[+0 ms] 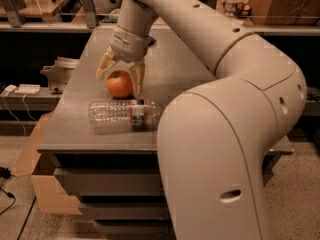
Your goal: Move orange near water bottle
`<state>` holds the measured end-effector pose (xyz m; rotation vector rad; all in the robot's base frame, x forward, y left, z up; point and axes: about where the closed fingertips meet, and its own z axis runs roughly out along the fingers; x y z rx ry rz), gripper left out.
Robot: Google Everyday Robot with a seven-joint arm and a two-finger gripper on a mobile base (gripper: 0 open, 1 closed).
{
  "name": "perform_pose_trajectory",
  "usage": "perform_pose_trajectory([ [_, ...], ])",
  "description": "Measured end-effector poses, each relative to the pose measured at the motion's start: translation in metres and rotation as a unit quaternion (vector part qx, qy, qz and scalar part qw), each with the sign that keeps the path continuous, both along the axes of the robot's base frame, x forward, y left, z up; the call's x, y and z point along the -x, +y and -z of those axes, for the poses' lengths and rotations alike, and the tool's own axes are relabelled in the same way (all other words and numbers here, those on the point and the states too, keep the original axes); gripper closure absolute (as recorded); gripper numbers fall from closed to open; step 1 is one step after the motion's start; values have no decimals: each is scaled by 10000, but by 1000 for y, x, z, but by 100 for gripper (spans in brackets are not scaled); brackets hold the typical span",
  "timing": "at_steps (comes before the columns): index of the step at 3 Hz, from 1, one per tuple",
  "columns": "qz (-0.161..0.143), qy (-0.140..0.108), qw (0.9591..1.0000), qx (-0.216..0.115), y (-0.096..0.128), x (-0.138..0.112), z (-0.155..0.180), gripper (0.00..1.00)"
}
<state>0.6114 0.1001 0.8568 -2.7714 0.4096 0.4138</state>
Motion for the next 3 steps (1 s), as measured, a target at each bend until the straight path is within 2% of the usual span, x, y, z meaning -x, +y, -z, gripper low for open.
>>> perform_pose_trajectory([
  [3,0,0,10000,0,0,0,0,0],
])
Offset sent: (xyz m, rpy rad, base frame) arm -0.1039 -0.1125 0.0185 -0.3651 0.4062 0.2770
